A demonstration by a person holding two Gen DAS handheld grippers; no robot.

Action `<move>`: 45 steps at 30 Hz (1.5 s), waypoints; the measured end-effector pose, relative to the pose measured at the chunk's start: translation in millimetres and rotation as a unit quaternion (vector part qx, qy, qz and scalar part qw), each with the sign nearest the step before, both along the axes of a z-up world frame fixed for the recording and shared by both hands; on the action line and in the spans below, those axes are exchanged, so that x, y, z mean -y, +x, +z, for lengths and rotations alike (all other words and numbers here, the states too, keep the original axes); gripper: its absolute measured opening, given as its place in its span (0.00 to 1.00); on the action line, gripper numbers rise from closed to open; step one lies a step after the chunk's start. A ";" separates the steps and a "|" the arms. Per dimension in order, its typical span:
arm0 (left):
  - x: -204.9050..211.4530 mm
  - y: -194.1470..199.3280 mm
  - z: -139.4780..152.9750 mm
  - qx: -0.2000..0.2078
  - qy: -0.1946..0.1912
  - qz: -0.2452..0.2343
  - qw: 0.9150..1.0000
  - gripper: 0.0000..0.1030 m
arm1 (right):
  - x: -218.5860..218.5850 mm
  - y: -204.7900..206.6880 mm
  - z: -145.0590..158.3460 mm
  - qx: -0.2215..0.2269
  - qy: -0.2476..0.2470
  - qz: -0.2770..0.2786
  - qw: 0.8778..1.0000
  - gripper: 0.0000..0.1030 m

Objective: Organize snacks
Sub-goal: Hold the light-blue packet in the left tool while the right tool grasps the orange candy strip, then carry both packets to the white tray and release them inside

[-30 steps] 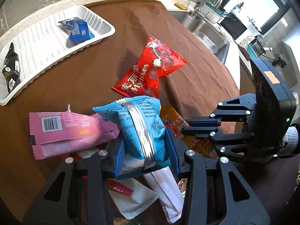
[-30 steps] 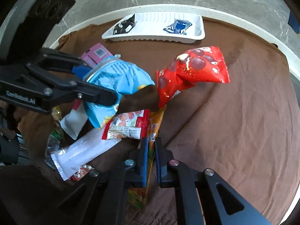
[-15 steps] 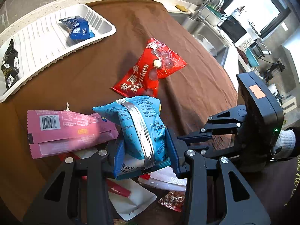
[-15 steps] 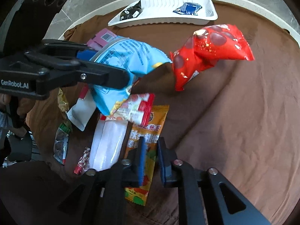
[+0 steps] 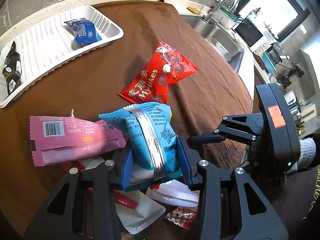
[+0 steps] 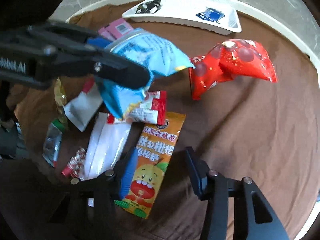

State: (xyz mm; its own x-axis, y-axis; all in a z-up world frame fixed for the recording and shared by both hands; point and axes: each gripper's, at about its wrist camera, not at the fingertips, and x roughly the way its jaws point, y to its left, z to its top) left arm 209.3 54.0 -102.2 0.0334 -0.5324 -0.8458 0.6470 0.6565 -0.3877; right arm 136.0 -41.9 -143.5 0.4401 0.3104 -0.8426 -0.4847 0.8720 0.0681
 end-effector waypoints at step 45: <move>-50.2 54.2 45.0 0.020 -0.067 0.042 0.997 0.37 | 61.8 79.1 79.0 -0.051 0.266 -0.064 0.960 0.06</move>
State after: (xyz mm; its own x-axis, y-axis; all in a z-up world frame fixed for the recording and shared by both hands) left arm 263.5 104.2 -57.2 0.1141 -0.6349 -0.7641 0.6088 0.6525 -0.4512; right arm 215.0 -103.7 -64.5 0.4271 0.6585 -0.6197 -0.3437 0.7521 0.5623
